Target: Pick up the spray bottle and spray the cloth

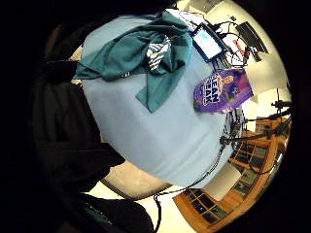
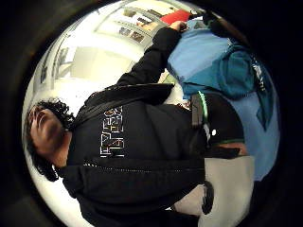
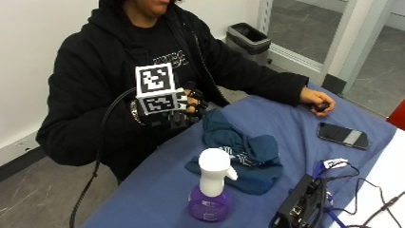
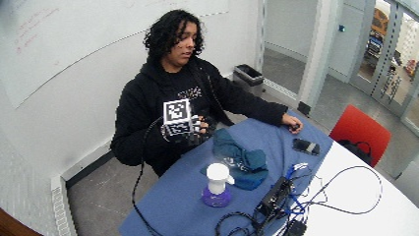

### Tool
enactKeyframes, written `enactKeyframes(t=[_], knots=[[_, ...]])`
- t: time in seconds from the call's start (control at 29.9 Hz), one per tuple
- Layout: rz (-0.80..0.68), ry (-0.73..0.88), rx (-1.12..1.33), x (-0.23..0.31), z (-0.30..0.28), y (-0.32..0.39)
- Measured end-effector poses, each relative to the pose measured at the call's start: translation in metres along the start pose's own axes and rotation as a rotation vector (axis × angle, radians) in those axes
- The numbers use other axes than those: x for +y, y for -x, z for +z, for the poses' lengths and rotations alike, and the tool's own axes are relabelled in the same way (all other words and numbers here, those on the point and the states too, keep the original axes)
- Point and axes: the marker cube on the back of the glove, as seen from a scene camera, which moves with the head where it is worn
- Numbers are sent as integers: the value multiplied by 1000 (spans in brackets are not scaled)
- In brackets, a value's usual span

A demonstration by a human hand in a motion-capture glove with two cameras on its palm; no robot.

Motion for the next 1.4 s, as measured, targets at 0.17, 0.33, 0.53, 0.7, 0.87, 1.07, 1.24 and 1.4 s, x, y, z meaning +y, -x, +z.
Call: enactKeyframes(t=[0.17, 0.33, 0.53, 0.7, 0.87, 1.07, 1.24, 1.4], knots=[[7, 21, 0, 1, 2, -3], [17, 40, -11, 8, 5, -11], [64, 64, 11, 17, 11, -27], [138, 11, 25, 6, 12, -44], [191, -4, 13, 22, -1, -61], [280, -34, 52, 43, -31, -99], [390, -126, 50, 50, -48, -127], [505, -204, 8, 51, -59, -161]])
